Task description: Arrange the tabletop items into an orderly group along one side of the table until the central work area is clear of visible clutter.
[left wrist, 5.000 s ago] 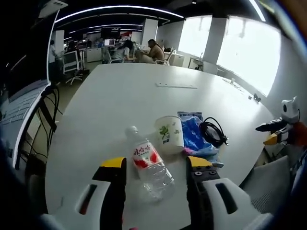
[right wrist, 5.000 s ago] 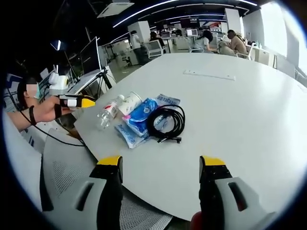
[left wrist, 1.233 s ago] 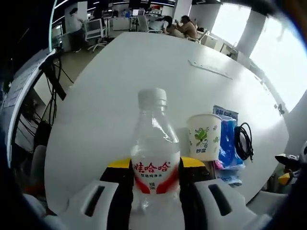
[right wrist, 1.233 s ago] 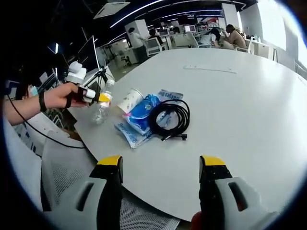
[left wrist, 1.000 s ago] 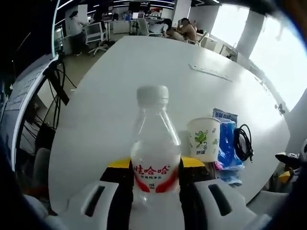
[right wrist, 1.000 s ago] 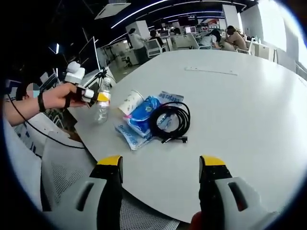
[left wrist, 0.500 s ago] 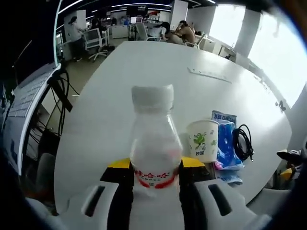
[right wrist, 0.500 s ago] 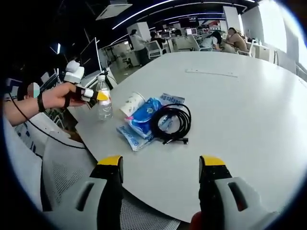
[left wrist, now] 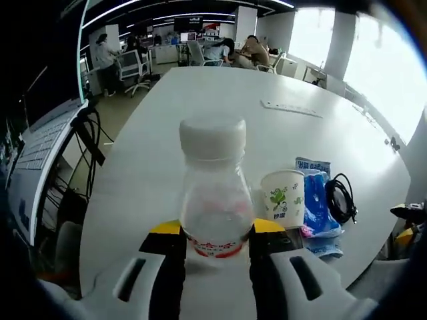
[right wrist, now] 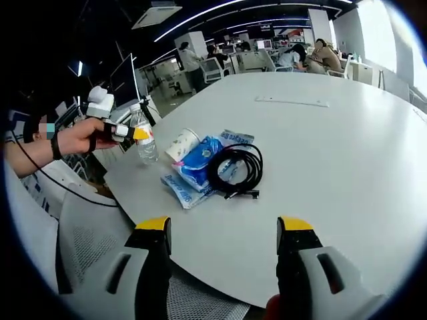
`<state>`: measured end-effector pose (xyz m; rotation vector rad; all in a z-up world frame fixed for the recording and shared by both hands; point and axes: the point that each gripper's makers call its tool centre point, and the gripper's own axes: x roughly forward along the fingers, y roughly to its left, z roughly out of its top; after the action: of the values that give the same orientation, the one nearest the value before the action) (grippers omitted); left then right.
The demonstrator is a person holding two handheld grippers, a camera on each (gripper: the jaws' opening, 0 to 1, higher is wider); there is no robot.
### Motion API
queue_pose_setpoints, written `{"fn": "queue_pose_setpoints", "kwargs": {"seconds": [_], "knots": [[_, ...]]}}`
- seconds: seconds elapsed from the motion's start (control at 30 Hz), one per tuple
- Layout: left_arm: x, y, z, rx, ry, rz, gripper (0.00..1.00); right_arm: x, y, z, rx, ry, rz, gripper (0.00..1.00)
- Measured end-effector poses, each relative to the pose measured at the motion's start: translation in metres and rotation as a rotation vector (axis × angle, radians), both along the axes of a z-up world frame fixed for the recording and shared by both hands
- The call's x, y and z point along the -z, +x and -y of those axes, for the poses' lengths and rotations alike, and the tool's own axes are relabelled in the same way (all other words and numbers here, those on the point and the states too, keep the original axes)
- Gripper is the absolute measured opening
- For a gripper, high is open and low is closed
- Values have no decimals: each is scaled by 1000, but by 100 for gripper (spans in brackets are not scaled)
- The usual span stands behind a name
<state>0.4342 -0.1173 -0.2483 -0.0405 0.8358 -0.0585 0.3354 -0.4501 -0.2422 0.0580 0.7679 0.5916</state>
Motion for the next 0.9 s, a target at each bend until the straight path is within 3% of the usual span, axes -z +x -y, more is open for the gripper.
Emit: {"fn": "queue_pose_setpoints", "kwargs": {"seconds": [0.43, 0.9], "knots": [[3, -15, -3, -9, 15, 54, 36, 2, -5, -4, -18, -10, 2, 63], [8, -22, -2, 7, 28, 69, 36, -4, 5, -9, -42, -11, 20, 63]]}}
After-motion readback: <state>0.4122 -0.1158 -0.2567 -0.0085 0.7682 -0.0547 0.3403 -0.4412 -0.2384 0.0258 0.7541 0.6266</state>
